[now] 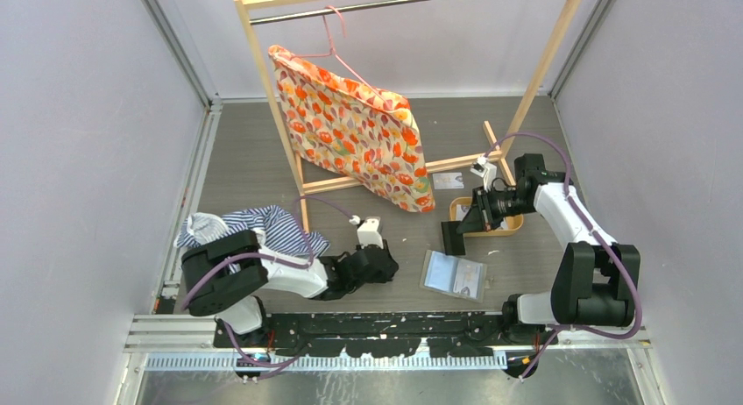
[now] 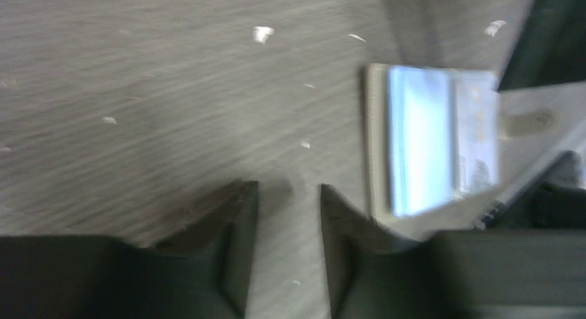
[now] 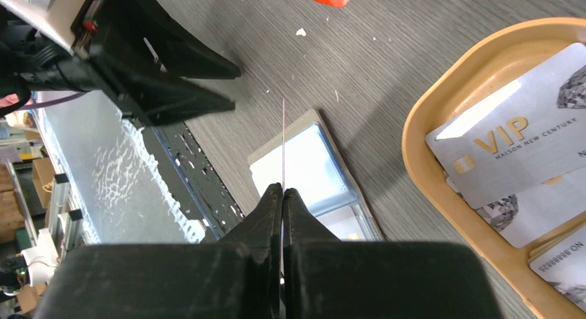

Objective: Put the credit cards into the card holder
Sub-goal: Move the card holder to the center of the board.

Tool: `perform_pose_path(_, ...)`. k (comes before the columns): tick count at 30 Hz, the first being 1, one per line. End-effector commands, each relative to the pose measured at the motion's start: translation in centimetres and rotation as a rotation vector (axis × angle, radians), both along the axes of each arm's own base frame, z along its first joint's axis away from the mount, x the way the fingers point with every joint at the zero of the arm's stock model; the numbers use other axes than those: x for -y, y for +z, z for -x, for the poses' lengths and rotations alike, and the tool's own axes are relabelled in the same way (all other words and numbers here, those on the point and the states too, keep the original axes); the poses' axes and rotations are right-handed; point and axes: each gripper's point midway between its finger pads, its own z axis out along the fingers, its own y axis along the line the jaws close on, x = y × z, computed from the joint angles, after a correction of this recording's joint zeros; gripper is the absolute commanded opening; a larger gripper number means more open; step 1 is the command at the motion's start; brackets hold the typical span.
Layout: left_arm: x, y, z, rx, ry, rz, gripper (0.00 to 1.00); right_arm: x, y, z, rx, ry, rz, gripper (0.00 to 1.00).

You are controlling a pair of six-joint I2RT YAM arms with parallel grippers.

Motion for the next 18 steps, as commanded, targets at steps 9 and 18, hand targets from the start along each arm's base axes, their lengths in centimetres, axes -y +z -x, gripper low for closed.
perform_pose_path(9, 12.3, 6.8, 6.7, 0.118, -0.652, 0.171, 0.48, 2.5, 2.4, -2.2, 0.085, -0.081, 0.007, 0.01)
perform_pose_path(18, 15.7, 2.2, 6.2, 0.013, -0.620, 0.109, 0.25, 2.7, 2.1, -2.1, 0.074, -0.086, 0.013, 0.01)
